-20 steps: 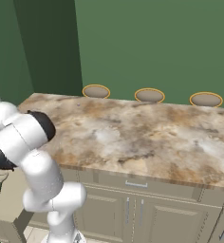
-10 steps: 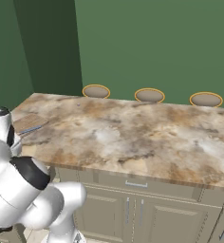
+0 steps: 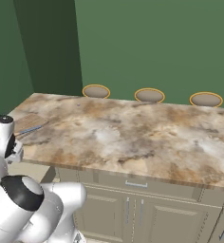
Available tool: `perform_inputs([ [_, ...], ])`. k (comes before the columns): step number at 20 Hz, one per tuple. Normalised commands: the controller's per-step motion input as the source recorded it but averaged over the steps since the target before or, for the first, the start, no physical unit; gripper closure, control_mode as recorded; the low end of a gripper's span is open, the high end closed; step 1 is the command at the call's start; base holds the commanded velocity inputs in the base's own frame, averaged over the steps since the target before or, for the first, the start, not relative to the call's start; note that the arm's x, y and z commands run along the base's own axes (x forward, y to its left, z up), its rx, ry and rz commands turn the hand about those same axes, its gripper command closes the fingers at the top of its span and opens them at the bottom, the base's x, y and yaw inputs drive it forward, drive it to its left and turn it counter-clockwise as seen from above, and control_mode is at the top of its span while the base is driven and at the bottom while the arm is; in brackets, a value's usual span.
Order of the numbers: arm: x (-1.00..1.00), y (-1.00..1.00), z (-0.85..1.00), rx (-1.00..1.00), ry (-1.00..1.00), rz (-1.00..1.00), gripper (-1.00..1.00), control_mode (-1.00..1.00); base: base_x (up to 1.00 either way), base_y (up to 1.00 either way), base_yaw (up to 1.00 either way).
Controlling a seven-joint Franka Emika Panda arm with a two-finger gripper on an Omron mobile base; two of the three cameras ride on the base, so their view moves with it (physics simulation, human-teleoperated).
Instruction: Open the drawer on the left and place the cutting tools on the cutting board.
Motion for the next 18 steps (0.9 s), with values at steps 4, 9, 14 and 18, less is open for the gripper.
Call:
perform_inputs([
  [4, 0.0, 0.37, -0.11, -0.15, 0.0, 0.0, -1.0, -1.0, 0.0, 0.0, 0.0],
  [9, 0.0, 0.37, -0.19, -0.14, 0.0, 0.0, -1.0, -1.0, 0.0, 0.0, 0.0],
  [14, 0.0, 0.24, -0.31, -0.11, 0.0, 0.0, -1.0, -1.0, 0.0, 0.0, 0.0],
  [18, 0.0, 0.06, -0.41, -0.1, 0.0, 0.02, -1.0, -1.0, 0.0, 0.0, 0.0],
])
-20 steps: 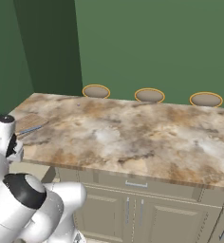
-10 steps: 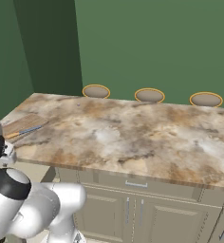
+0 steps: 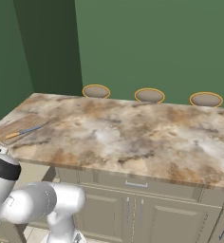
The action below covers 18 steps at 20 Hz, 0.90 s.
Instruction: Open the drawer on the left and place the cutting tools on the cutting board.
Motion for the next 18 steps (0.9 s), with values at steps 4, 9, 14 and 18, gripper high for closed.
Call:
perform_inputs([
  [4, 0.0, 0.0, -0.48, -0.05, 0.0, 0.03, -1.0, -1.0, 0.0, 0.0, 0.0],
  [9, 0.0, 0.0, -0.41, 0.0, 0.0, 0.02, -1.0, -1.0, 0.0, 0.0, 0.0],
  [14, 0.0, 0.13, -0.28, 0.0, 0.0, 0.0, -1.0, -1.0, 0.0, 0.0, 0.0],
  [18, 0.0, 0.16, -0.29, 0.0, 0.0, 0.0, -1.0, -1.0, 0.0, 0.0, 0.0],
])
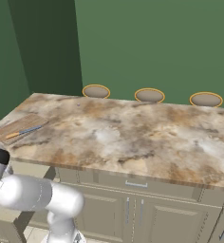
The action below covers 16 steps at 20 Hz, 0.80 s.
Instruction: Open the drawer on the left and place the cutting tools on the cutting board.
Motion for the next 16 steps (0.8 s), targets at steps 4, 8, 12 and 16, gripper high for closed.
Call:
perform_inputs([
  [4, 0.0, 0.19, -0.35, 0.0, 0.0, 0.0, -1.0, -1.0, 0.0, 0.0, 0.0],
  [8, 0.0, 0.09, -0.36, 0.0, 0.0, 0.0, -1.0, -1.0, 0.0, 0.0, 0.0],
  [12, 0.0, 0.07, -0.31, 0.0, 0.0, 0.0, -1.0, -1.0, 0.0, 0.0, 0.0],
  [16, 0.04, 0.22, -0.23, 0.0, -0.02, 0.0, -1.0, -1.0, 0.0, 0.0, 0.0],
])
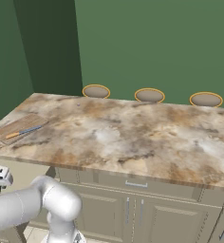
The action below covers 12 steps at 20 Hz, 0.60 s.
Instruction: Open the drawer on the left and place the cutting tools on the cutting board.
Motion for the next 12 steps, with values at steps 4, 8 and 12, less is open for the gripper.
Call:
perform_inputs([
  [4, 0.01, 0.26, -0.24, 0.0, -0.03, 0.0, -1.0, -1.0, 0.0, 0.0, 0.0],
  [8, 0.0, 0.2, -0.25, 0.0, -0.03, 0.0, -1.0, -1.0, 0.0, 0.0, 0.0],
  [12, 0.0, 0.07, -0.29, -0.01, -0.04, 0.0, -1.0, -1.0, 0.0, 0.0, 0.0],
])
